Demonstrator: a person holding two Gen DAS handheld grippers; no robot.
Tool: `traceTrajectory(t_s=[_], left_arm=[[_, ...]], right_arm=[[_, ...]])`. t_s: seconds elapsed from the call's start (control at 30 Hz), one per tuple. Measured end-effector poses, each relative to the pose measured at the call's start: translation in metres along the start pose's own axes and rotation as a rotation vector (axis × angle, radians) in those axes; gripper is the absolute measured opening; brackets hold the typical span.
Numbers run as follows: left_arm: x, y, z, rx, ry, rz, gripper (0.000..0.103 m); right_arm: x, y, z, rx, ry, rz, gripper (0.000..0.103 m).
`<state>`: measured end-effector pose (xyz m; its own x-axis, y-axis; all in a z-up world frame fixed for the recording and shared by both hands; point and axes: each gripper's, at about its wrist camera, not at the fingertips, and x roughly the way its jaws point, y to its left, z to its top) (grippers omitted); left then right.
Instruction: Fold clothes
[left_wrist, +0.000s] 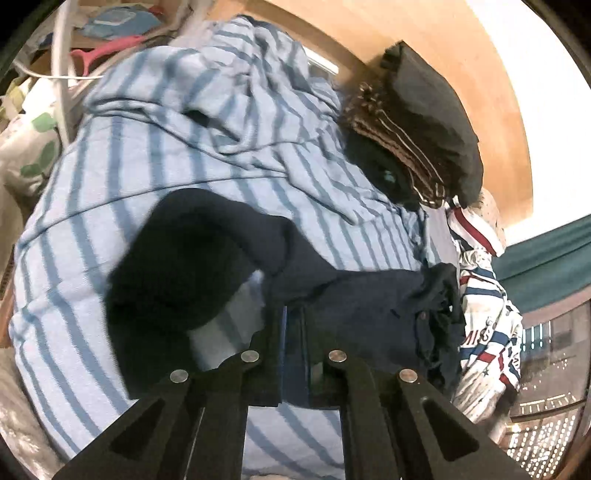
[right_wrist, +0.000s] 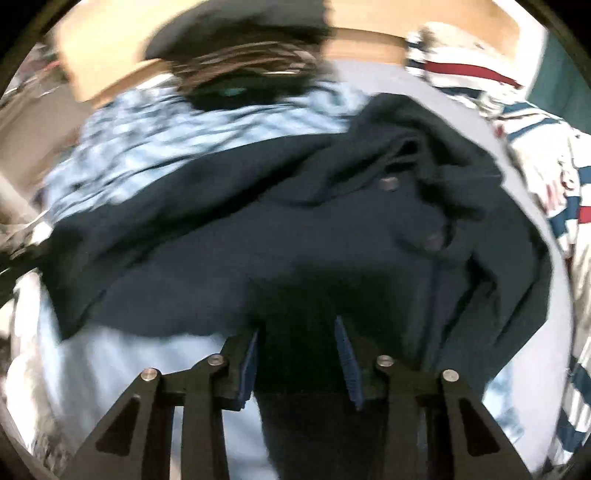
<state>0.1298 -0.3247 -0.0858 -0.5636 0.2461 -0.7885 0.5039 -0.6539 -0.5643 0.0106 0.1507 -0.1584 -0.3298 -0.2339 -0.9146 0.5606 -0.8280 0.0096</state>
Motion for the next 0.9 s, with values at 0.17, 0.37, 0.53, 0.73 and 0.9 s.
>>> traceTrajectory(t_s=[0.17,0.37,0.53,0.73,0.9], left_arm=[[0.026,0.009,-0.014,-0.041,0.161,-0.031,0.037],[0.056,0.031,-0.049,-0.090,0.264,-0.057,0.079],[0.083,0.009,-0.063,-0.030,0.310,-0.036,0.019],[0.059,-0.026,-0.047,0.039,0.266,-0.100,0.008],[0.036,-0.111,0.006,0.160,0.140,-0.190,0.008]], right_arm=[[-0.012,-0.060,0.012,0.292,-0.044,-0.032,0.069],[-0.064,-0.035,-0.052,0.068,-0.144,0.130,0.084],[-0.040,-0.019,-0.077,-0.100,-0.071,-0.001,0.084],[-0.005,-0.020,-0.071,-0.255,0.016,-0.144,0.033],[-0.053,-0.066,-0.009,-0.100,-0.116,-0.146,0.018]])
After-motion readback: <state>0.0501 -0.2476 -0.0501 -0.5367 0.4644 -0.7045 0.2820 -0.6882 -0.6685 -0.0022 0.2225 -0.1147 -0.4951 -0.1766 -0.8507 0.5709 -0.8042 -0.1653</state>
